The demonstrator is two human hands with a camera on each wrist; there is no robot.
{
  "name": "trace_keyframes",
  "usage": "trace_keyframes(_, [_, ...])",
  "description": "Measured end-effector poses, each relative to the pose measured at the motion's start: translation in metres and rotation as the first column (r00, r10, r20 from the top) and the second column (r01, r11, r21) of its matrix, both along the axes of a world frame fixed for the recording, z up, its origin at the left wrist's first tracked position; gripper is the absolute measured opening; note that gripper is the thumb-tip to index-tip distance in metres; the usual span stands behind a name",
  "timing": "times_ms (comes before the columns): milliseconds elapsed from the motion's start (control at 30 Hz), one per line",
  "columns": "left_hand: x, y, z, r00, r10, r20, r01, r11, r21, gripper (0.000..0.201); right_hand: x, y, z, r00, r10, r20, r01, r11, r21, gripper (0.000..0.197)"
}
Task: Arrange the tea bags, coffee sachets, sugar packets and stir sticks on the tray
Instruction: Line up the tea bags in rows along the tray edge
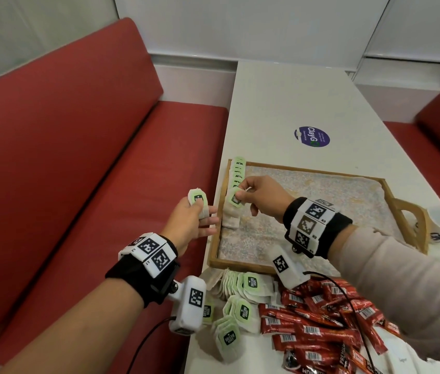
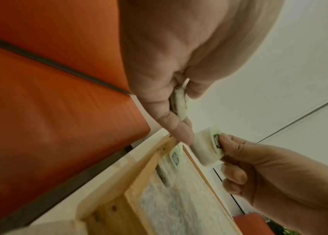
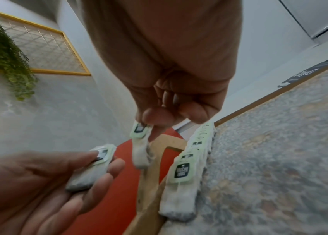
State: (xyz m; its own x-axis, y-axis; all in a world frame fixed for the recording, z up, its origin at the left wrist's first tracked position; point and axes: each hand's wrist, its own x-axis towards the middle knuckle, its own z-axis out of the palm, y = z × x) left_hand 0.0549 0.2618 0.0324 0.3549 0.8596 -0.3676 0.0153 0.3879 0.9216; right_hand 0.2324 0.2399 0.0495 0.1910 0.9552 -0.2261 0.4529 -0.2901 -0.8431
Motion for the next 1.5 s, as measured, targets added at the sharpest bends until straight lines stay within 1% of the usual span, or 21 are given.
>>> trace_keyframes(100, [-0.002,0.0,-0.001,1.0,0.01,-0.013,-0.01,1.0,0.008,0.022,0.002,-0.001,-0.007,0.997,0.049,0.055,-0.043,0.994,-0.099,0.008])
trace_keyframes(267, [-0.005,0.0,-0.002,0.997,0.002,-0.075,0.002,0.998,0.056,0.02,-0.008,0.0,-0.017,0.971,0.223,0.09,-0.191,0.943,-0.273,0.006])
trace_keyframes(367, [-0.005,-0.001,-0.003,0.995,0.015,-0.102,-0.008,0.998,0.064,0.016,-0.013,0.004,-0.02,0.949,0.276,0.155,-0.215,0.921,-0.325,0.009])
trace_keyframes(433, [-0.005,-0.001,-0.004,0.993,0.024,-0.113,-0.016,0.998,0.068,0.014,-0.015,0.01,-0.024,0.935,0.266,0.233,-0.186,0.931,-0.315,0.01])
trace_keyframes(533, [-0.006,0.0,-0.007,0.989,0.027,-0.144,-0.013,0.995,0.098,0.017,-0.013,0.018,-0.029,0.916,0.22,0.335,-0.127,0.952,-0.278,0.02])
trace_keyframes(600, [-0.007,0.002,-0.009,0.984,0.031,-0.173,-0.011,0.993,0.117,0.018,-0.012,0.021,-0.029,0.921,0.18,0.346,-0.093,0.963,-0.254,0.015])
trace_keyframes(667, [-0.008,0.002,-0.01,0.982,0.03,-0.188,-0.006,0.992,0.129,0.015,-0.011,0.022,-0.029,0.924,0.154,0.351,-0.073,0.97,-0.233,0.014])
trace_keyframes(800, [-0.008,0.002,-0.012,0.981,0.018,-0.195,0.011,0.99,0.143,0.01,-0.011,0.024,-0.03,0.909,0.157,0.386,-0.07,0.971,-0.23,0.017])
trace_keyframes(1000, [-0.007,0.002,-0.012,0.98,0.014,-0.199,0.019,0.986,0.164,0.008,-0.01,0.026,-0.033,0.892,0.139,0.431,-0.041,0.973,-0.227,0.021])
trace_keyframes(1167, [-0.007,0.0,-0.01,0.98,0.014,-0.201,0.025,0.982,0.189,0.006,-0.01,0.026,-0.029,0.858,0.161,0.488,-0.044,0.969,-0.243,0.028])
trace_keyframes(1233, [-0.006,-0.001,-0.009,0.981,0.016,-0.192,0.022,0.981,0.192,0.003,-0.009,0.024,-0.023,0.868,0.14,0.476,-0.051,0.98,-0.195,0.027])
trace_keyframes(1300, [-0.006,-0.002,-0.008,0.982,0.016,-0.186,0.021,0.98,0.198,0.004,-0.008,0.02,-0.013,0.9,0.109,0.422,-0.077,0.993,-0.092,0.03])
trace_keyframes(1367, [-0.004,-0.002,-0.007,0.982,0.013,-0.187,0.027,0.978,0.208,0.006,-0.011,0.013,-0.001,0.945,0.109,0.307,-0.113,0.994,-0.007,0.039])
trace_keyframes(1400, [-0.003,-0.002,-0.007,0.982,0.01,-0.189,0.031,0.977,0.213,0.006,-0.013,0.009,0.005,0.964,0.126,0.234,-0.132,0.991,0.01,0.038])
trace_keyframes(1433, [-0.002,-0.003,-0.007,0.982,0.006,-0.19,0.036,0.976,0.216,0.005,-0.016,0.004,0.01,0.974,0.151,0.171,-0.155,0.988,0.011,0.035])
trace_keyframes(1500, [0.0,-0.005,-0.008,0.98,-0.004,-0.198,0.05,0.972,0.231,0.006,-0.019,-0.001,0.014,0.971,0.208,0.121,-0.21,0.978,-0.002,0.024])
